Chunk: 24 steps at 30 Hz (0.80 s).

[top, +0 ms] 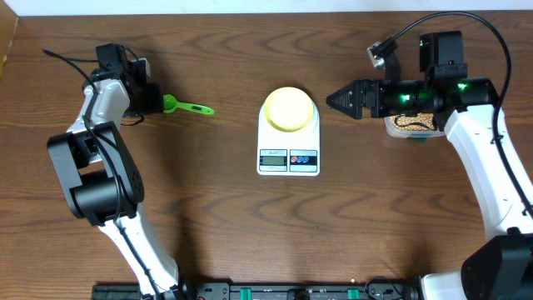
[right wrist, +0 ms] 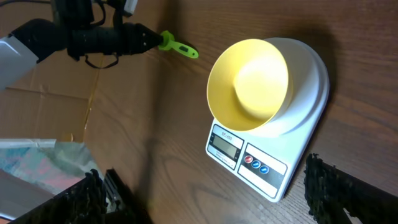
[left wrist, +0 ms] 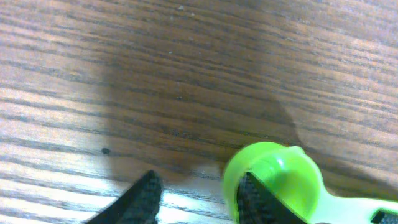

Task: Scoop item into bowl and weigh 50g on scale
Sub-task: 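Grasp the green scoop with the left gripper and lift it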

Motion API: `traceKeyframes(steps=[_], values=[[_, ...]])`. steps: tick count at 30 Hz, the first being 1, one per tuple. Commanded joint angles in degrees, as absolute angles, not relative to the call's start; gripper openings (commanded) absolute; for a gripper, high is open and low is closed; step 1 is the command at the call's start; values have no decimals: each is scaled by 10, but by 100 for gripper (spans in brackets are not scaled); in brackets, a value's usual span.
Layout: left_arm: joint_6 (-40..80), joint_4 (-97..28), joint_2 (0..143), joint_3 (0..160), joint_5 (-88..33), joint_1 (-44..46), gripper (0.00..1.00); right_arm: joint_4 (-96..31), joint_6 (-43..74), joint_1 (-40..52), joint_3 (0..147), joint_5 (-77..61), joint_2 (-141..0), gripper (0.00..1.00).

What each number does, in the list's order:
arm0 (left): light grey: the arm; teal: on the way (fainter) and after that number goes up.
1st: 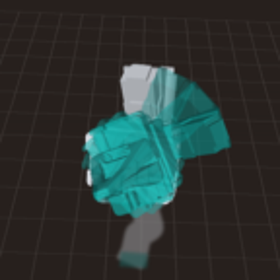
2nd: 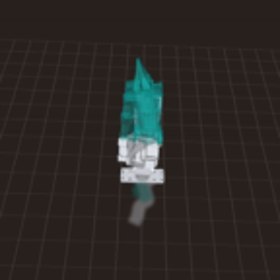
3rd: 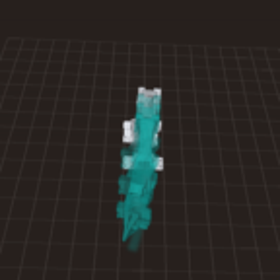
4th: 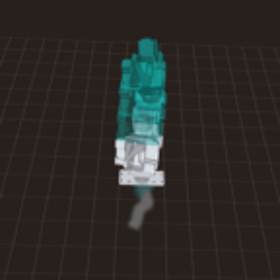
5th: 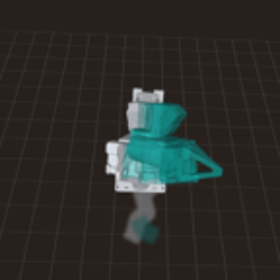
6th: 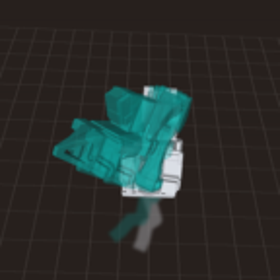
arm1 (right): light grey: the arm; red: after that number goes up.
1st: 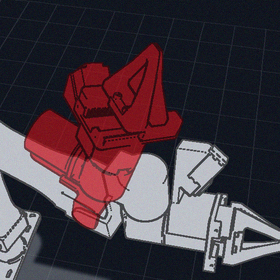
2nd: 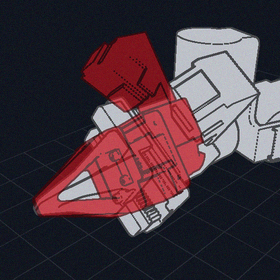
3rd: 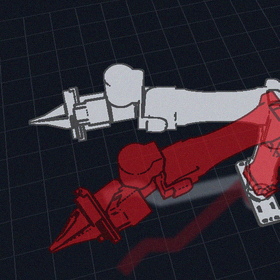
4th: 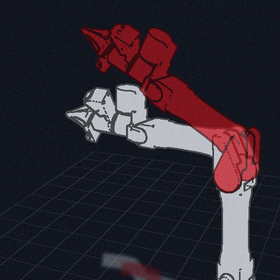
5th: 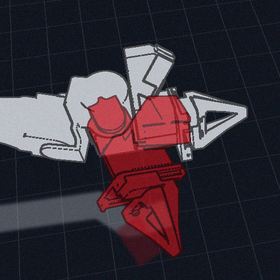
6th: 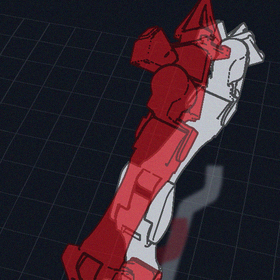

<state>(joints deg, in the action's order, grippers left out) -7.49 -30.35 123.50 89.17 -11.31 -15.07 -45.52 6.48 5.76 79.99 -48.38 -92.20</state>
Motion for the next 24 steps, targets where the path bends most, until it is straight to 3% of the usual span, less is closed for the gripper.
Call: traceKeyframes(steps=[1, 7, 14, 24], values=[[-79, -305, 1242, 886, -116, -150, 30, -457, 55, 59, 806, -483, -917, 99], [-78, -310, 1242, 886, -116, -150, 8, -457, 55, 59, 806, -481, -917, 99], [-77, -312, 1242, 886, -165, -150, 7, -457, 55, 59, 806, -479, -917, 99], [24, -316, 1166, 886, -382, -148, 7, -450, 55, 58, 806, -467, -917, 99]])
